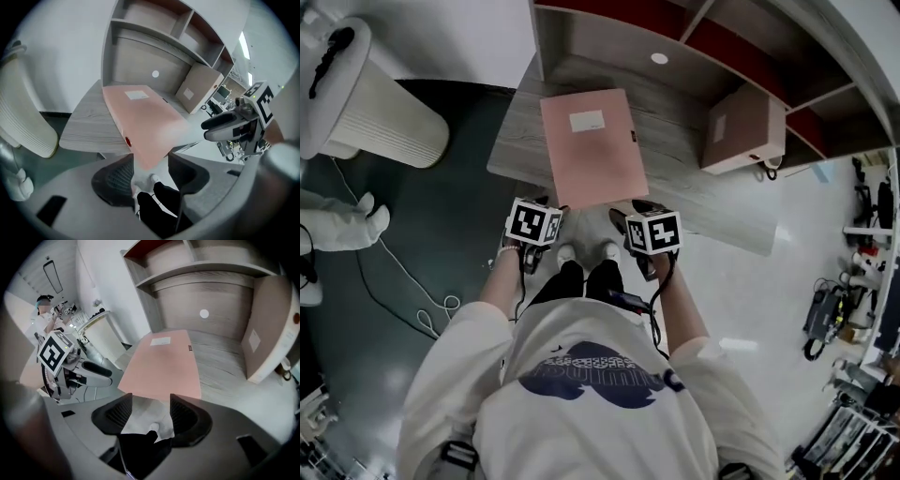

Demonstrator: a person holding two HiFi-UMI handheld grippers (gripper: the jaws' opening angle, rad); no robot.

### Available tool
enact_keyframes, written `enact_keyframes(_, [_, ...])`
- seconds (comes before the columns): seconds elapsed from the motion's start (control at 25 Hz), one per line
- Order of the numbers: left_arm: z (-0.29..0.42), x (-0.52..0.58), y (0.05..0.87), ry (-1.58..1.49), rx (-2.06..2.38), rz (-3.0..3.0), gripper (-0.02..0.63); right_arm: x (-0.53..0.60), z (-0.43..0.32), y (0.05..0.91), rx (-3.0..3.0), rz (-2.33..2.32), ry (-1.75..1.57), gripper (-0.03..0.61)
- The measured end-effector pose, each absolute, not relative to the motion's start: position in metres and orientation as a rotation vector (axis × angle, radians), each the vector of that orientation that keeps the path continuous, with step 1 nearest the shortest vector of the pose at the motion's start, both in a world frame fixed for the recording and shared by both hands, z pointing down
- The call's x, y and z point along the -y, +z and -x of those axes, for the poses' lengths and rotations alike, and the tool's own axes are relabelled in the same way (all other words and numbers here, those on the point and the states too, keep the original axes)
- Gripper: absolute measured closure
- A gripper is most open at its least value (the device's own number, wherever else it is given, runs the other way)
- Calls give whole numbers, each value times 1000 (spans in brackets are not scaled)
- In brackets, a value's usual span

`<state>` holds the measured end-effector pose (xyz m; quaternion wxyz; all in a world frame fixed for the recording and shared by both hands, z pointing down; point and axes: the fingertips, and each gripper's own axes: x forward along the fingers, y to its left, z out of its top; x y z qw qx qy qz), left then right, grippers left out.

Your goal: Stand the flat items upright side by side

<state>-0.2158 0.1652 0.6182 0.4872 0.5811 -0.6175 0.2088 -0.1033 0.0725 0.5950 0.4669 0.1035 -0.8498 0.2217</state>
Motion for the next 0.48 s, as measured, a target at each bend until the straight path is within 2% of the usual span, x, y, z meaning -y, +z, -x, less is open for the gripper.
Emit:
enact_keyframes(0.28, [219,-153,642,474,1439,-1409,382,-76,66,614,2021,-351,615,322])
enact_keyframes(0.48, [227,-140,651,332,1412,-1370,371,-77,54,619,1997,-370,635,318])
